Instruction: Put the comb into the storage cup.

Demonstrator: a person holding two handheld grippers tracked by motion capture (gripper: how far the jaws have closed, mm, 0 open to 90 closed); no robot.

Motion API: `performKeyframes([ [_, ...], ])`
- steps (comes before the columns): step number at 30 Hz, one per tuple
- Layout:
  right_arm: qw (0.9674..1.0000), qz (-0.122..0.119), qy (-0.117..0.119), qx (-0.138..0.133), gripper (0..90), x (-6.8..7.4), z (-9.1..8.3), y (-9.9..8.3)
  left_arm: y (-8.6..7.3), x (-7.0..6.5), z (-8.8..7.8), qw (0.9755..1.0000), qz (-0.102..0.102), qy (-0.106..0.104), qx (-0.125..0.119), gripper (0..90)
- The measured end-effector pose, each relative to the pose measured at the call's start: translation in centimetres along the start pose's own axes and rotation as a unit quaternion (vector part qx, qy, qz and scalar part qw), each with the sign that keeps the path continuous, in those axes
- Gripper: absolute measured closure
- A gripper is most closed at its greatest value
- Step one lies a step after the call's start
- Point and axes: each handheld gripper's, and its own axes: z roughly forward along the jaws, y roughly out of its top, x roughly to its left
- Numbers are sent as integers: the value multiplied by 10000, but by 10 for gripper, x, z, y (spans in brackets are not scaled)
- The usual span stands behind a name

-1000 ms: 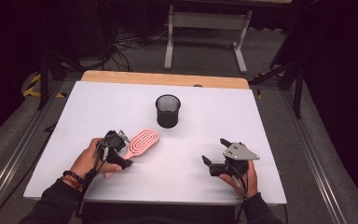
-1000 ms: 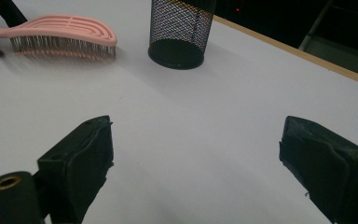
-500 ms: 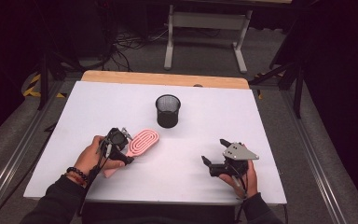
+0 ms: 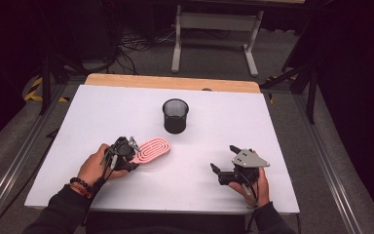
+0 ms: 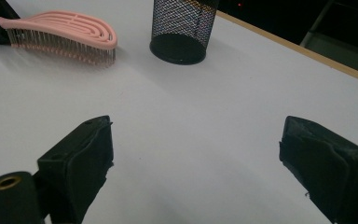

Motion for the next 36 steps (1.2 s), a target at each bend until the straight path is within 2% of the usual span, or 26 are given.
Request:
performKeyframes([
  [6, 10000, -6, 22, -3, 102, 0, 0, -1, -6, -2, 0, 9997, 26, 50, -258, 693],
  [14, 10000, 7, 2, -19, 102, -1, 0, -1, -15, -1, -2, 9973, -194, 283, -643, 694],
  [16, 10000, 9, 8, -19, 101, -1, 0, -1, -16, -1, -3, 9970, -176, 304, -689, 694],
  [17, 10000, 1, 38, -11, 102, 0, 1, -1, -20, 0, -7, 9947, -244, 464, -889, 695],
  [20, 10000, 1, 48, -17, 101, 0, 1, -1, -24, 2, -13, 9915, -323, 611, -1100, 695],
  [22, 10000, -11, 46, -18, 101, 0, 1, -1, -27, 4, -16, 9906, -370, 617, -1161, 695],
  [23, 10000, -1, 41, -22, 101, 0, 1, -1, -28, 4, -18, 9892, -401, 695, -1228, 695],
  [25, 10000, 1, 48, -21, 101, 0, 1, -1, -29, 5, -20, 9887, -428, 667, -1271, 695],
  [26, 10000, 7, 59, -16, 101, 0, 1, -1, -30, 5, -21, 9870, -455, 747, -1351, 695],
  [28, 10000, -27, 59, 2, 102, 0, 2, -2, -31, 6, -21, 9865, -455, 776, -1371, 695],
  [30, 10000, -27, 73, 1, 102, 0, 3, -2, -32, 5, -22, 9820, -461, 954, -1562, 696],
  [31, 10000, -30, 64, 9, 102, 0, 3, -3, -32, 5, -22, 9786, -466, 1097, -1679, 696],
  [32, 10000, -26, 69, 7, 102, 0, 3, -3, -33, 6, -22, 9767, -464, 1146, -1754, 696],
  [36, 10000, -4, 57, -29, 98, -1, 3, -3, -35, 9, -22, 9719, -503, 1245, -1935, 696],
])
